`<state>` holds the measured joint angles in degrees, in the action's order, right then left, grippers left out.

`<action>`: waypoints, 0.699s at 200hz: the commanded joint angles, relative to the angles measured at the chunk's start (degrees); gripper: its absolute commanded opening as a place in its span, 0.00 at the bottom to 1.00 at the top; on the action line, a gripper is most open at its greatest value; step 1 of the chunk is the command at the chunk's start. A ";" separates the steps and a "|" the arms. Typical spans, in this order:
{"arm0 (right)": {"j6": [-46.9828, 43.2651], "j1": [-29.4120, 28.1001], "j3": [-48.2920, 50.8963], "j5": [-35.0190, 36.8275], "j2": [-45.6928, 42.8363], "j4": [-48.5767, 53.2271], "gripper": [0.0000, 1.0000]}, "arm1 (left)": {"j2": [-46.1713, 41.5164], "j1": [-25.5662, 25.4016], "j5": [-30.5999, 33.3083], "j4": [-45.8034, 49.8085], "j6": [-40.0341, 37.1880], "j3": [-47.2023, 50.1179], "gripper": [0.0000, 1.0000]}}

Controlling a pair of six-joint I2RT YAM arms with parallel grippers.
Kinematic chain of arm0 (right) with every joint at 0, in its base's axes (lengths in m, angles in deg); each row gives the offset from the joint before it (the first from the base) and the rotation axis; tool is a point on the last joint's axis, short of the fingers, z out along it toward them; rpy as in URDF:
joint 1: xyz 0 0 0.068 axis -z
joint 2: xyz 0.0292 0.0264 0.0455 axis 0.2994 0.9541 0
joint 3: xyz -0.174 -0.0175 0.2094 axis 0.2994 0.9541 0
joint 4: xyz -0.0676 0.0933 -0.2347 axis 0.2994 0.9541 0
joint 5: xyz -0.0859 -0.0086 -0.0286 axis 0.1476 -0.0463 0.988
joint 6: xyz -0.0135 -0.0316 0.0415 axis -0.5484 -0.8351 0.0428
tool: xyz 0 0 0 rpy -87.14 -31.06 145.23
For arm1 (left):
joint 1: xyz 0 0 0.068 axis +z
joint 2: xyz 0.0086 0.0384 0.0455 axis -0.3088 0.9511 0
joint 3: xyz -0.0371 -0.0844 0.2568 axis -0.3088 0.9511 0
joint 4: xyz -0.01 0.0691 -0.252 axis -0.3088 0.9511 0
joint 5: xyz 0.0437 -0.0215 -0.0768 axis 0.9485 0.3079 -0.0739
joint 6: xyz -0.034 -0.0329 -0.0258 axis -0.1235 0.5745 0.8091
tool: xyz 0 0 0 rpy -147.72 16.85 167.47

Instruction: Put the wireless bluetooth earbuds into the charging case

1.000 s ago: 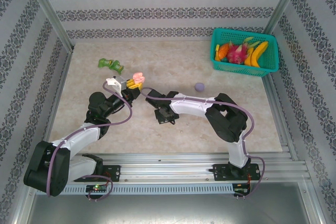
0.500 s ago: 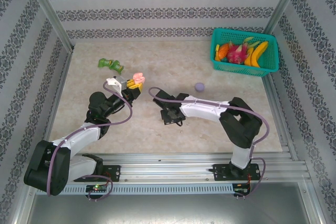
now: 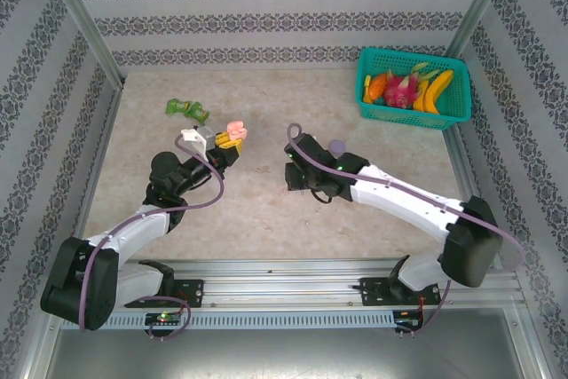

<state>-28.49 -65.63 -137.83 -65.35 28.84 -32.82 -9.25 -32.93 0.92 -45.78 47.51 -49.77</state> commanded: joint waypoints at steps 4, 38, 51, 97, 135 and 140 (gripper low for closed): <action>-1.89 1.28 -0.63 2.44 -4.74 -3.78 0.15 | 0.81 -0.33 -3.04 0.10 -0.30 -2.37 0.00; -5.98 2.28 -2.50 1.95 -9.23 -9.39 0.16 | 2.43 -1.00 -4.95 -0.49 1.22 -3.87 0.00; -7.73 2.39 -3.74 1.65 -10.20 -11.64 0.16 | 2.87 -1.78 -5.12 -0.28 1.23 -4.58 0.00; -11.50 3.17 -6.17 -1.97 -11.23 -21.12 0.17 | 4.21 -5.26 -4.45 -0.09 1.39 -7.11 0.00; -11.37 4.33 -5.33 -6.33 -10.48 -29.02 0.17 | 5.22 -8.52 -3.23 0.41 -0.11 -9.60 0.00; -11.06 4.61 -4.71 -6.97 -10.56 -30.54 0.17 | 5.28 -9.01 -3.12 0.38 -0.55 -9.92 0.00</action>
<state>-38.81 -62.13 -142.92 -68.30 18.41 -54.51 -4.49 -39.83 -2.58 -44.89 48.15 -57.02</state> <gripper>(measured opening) 0.172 0.201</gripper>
